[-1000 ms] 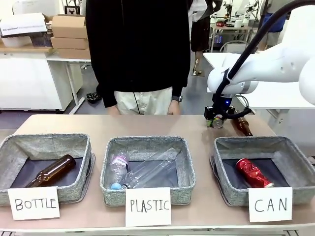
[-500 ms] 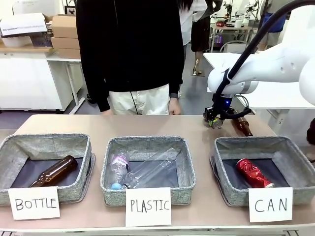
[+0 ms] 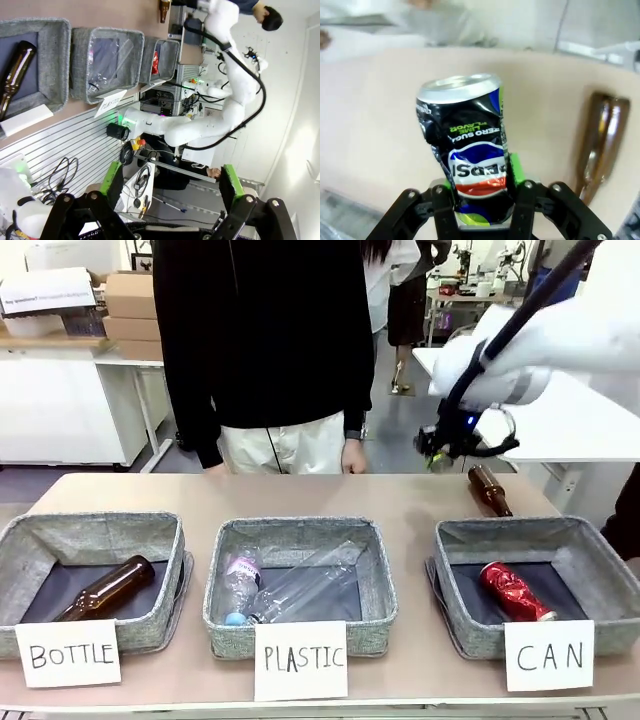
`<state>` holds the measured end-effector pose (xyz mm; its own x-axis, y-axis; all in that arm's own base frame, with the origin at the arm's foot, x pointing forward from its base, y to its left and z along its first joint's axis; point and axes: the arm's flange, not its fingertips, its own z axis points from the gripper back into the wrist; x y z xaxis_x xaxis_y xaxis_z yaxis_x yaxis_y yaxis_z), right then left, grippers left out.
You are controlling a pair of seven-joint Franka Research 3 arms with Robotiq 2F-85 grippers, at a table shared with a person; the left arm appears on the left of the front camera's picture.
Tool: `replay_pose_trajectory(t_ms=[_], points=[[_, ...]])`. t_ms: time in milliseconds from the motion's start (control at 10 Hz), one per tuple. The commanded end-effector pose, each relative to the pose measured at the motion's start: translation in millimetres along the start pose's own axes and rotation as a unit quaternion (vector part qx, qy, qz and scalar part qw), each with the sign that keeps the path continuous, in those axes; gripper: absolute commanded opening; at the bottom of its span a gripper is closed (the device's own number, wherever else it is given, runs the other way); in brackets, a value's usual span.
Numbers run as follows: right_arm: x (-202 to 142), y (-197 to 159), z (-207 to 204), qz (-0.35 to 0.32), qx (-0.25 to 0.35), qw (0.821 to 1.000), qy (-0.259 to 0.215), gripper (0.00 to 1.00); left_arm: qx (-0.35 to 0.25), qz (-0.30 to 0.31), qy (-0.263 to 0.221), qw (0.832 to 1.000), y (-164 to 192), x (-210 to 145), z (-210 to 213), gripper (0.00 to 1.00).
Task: Sort the can waste into the basket.
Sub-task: Pick up the can waste from the table and place it in the right Fabric basket.
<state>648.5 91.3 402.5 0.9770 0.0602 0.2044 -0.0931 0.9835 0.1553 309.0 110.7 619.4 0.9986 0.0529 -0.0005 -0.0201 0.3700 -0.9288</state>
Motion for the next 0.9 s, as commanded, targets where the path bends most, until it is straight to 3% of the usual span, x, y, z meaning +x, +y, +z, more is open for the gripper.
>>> replay_pose_trajectory(t_ms=[0,100,200,400,500,800], points=[[-97,-10,66,0.054,0.104,0.989,0.087,0.01,0.002,0.000,0.000,1.000,-1,-2,0,1.00],[-128,-23,79,0.090,0.123,0.980,0.129,0.01,0.002,0.000,0.000,1.000,-1,-2,0,1.00],[-155,-40,90,0.136,0.186,0.963,0.142,0.01,0.002,0.000,0.000,1.000,-1,-2,0,1.00],[-211,-64,90,0.225,0.197,0.943,0.146,0.01,0.002,0.000,0.000,1.000,-1,-2,0,1.00],[-230,-69,80,0.240,0.178,0.941,0.157,0.01,0.002,0.000,0.000,1.000,-1,-2,0,1.00],[-251,-76,62,0.218,0.215,0.938,0.163,0.01,0.002,0.000,0.000,1.000,-1,-2,0,1.00]])
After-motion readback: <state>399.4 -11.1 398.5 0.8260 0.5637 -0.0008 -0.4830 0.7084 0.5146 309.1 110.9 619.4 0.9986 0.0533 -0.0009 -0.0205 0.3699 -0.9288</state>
